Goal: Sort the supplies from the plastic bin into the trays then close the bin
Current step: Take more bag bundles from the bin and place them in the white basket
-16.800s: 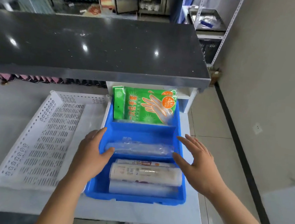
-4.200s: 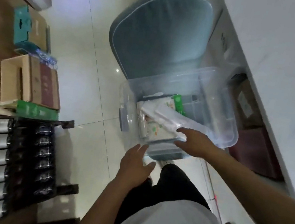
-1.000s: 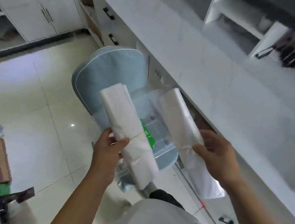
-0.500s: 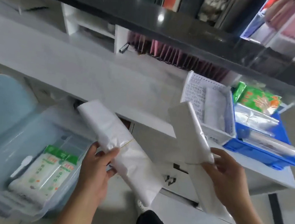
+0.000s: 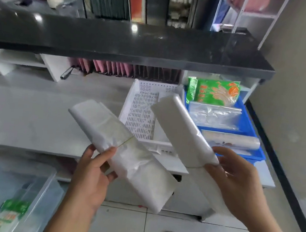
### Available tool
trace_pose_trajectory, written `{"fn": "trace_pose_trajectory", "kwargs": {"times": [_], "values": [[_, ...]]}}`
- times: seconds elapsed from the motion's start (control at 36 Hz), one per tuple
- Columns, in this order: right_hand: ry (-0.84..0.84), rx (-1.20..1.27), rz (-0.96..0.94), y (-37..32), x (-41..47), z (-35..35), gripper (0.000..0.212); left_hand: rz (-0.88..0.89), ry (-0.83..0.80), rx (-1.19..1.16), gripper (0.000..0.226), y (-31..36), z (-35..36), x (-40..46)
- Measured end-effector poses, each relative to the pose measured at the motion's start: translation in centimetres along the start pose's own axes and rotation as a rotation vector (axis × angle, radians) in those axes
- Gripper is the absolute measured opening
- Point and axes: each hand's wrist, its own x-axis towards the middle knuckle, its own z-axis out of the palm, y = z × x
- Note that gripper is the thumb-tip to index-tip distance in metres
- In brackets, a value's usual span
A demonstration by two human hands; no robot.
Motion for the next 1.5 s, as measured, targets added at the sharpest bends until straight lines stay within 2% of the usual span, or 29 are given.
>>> {"fn": "trace_pose_trajectory", "kwargs": {"times": [0.17,0.33,0.44,0.53,0.67,0.94,1.06,1.17,1.31,1.42,1.5], "values": [[0.019,-0.004,0.051,5.4,2.1,-6.2,0.04,-0.007,-0.02,0.016,0.037,-3.1,5.8,2.3],[0.066,-0.02,0.087,8.1,4.0,-9.9,0.046,-0.025,0.002,0.076,0.042,-4.8,9.5,4.4],[0.081,0.019,0.11,8.9,5.0,-10.4,0.051,-0.044,0.037,0.123,0.036,-5.2,10.8,6.0],[0.074,0.062,0.109,8.9,5.4,-10.0,0.047,-0.045,0.055,0.162,0.024,-4.8,11.1,7.4],[0.052,0.122,0.129,7.8,6.8,-8.4,0.036,-0.027,0.071,0.221,0.02,-2.4,10.6,10.3],[-0.042,0.375,0.32,4.5,13.6,-0.2,0.039,0.036,0.022,0.235,0.026,4.7,6.3,16.8],[-0.073,0.489,0.446,2.8,17.9,5.7,0.029,0.023,0.022,0.195,0.027,7.2,3.1,18.8],[-0.074,0.505,0.579,1.6,22.6,12.3,0.022,-0.033,0.028,0.15,0.022,8.9,-0.4,20.6],[-0.101,0.483,0.69,0.9,27.5,20.0,0.024,-0.073,0.027,0.133,0.019,11.2,-4.2,22.9],[-0.144,0.498,0.819,1.2,29.1,24.5,0.024,-0.1,0.011,0.122,0.02,12.7,-6.4,24.6],[-0.201,0.39,0.848,2.3,28.8,26.4,0.022,-0.112,-0.011,0.126,0.02,13.5,-7.5,25.7]]}}
